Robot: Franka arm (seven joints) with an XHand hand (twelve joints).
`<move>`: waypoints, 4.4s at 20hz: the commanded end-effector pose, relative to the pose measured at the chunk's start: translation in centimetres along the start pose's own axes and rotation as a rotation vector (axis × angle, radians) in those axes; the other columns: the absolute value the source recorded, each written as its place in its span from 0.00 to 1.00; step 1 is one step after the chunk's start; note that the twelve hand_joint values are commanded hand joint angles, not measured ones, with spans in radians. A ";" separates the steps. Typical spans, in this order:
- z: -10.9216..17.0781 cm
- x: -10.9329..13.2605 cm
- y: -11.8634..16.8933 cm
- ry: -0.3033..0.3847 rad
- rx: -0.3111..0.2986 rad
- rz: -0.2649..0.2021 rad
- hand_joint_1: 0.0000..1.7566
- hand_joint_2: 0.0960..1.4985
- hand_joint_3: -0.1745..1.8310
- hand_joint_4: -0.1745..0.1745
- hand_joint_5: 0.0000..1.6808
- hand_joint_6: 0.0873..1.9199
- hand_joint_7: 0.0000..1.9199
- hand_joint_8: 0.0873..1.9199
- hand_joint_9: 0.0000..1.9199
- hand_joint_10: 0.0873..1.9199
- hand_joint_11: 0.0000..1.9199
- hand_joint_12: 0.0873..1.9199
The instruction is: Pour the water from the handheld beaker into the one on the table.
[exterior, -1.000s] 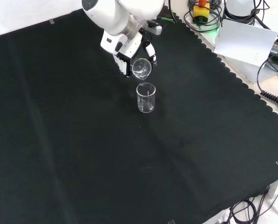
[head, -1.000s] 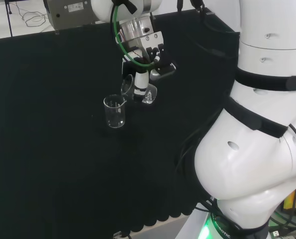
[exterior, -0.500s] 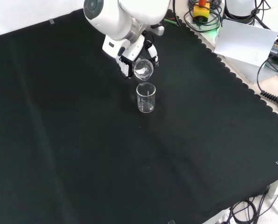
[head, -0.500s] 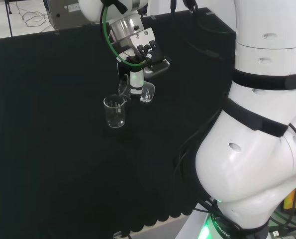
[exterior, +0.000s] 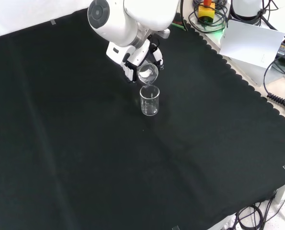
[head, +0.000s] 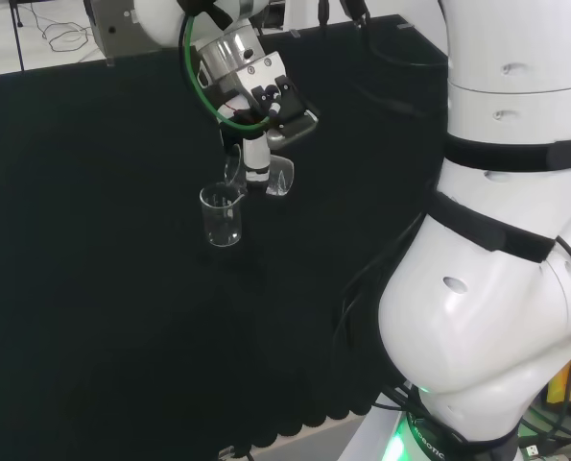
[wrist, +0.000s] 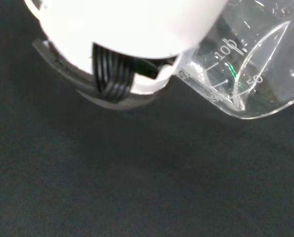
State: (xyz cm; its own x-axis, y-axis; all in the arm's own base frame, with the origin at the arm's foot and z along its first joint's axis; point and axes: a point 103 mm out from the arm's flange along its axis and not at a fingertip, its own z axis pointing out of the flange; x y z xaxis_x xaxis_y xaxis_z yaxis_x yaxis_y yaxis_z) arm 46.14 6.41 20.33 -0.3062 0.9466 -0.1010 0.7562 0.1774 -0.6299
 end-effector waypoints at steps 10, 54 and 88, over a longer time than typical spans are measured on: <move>-0.7 0.6 0.1 -0.072 0.085 0.069 0.74 0.37 0.51 0.00 0.66 0.51 0.61 0.50 0.79 0.45 0.57 0.42; -1.9 3.4 0.4 -0.174 0.224 0.150 0.74 0.37 0.52 0.00 0.66 0.51 0.60 0.51 0.78 0.45 0.57 0.44; -2.8 3.9 0.7 -0.205 0.248 0.166 0.74 0.37 0.52 0.00 0.65 0.52 0.60 0.51 0.78 0.45 0.56 0.44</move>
State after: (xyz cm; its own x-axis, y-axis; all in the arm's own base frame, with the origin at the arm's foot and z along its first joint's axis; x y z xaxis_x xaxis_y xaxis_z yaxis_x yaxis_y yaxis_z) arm 47.11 11.14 21.61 -0.3218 0.8811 -0.3467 0.6483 -0.0619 -0.7589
